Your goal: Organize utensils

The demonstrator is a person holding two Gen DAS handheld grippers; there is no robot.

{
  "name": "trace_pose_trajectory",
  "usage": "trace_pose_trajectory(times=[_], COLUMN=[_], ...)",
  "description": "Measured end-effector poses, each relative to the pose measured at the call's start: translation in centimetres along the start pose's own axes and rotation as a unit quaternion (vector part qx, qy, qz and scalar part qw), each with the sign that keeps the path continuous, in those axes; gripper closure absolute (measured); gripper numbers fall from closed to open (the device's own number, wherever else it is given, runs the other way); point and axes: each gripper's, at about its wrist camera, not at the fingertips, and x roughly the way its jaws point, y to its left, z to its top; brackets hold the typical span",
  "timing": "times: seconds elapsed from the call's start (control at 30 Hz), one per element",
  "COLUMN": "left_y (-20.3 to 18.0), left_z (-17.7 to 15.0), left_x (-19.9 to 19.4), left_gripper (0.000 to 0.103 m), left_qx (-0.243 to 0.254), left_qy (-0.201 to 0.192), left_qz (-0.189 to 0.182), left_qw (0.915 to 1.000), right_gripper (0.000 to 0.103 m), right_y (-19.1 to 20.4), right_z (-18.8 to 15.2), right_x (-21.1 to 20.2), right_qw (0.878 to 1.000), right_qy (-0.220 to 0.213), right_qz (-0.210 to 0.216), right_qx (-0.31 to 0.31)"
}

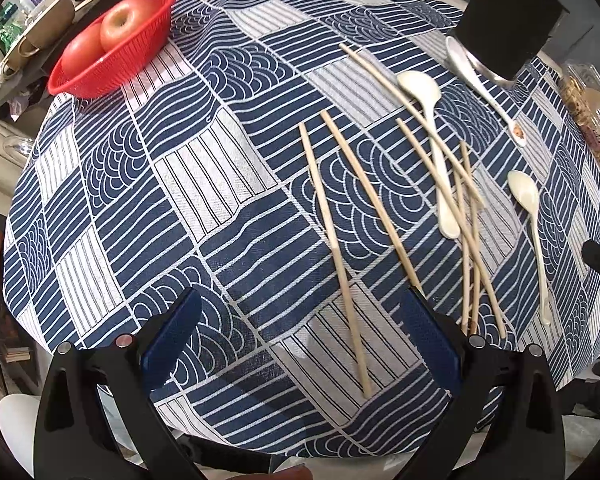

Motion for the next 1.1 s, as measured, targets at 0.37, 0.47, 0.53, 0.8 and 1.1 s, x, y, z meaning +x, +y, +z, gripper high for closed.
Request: trace_pose_trajectory(times=[0.37,0.47,0.53,0.8,1.1], left_y=[1.0,1.2,1.1,0.5,0.2], left_z=[1.2,1.4,1.4,1.5,-1.4], left_x=[2.7,3.3,3.8,4.1,4.1], left_gripper=[0.006,0.006,0.005,0.004,0.004], left_qx=[-0.003,-0.006,-0.002,0.015,0.024], left_qy=[0.018,0.016,0.013,-0.027,-0.057], left_qz=[-0.013,-0.004,0.005,0.004,0.001], left_qw=[0.9997,0.9998,0.9999,0.9995,0.9981], right_gripper=[0.008,0.008,0.008,0.006,0.006], right_y=[1.7,1.7,1.6,0.9,0.7], right_z=[1.0,1.3,1.3,1.4,0.4], right_x=[4.0,4.9,5.6,6.8,6.4], right_qw=[0.999,0.999,0.999,0.999,0.999], right_qy=[0.027,0.034,0.038,0.037,0.041], right_qz=[-0.009,-0.01,-0.009,0.018,0.018], right_qx=[-0.033,-0.029,-0.027,-0.014,-0.006])
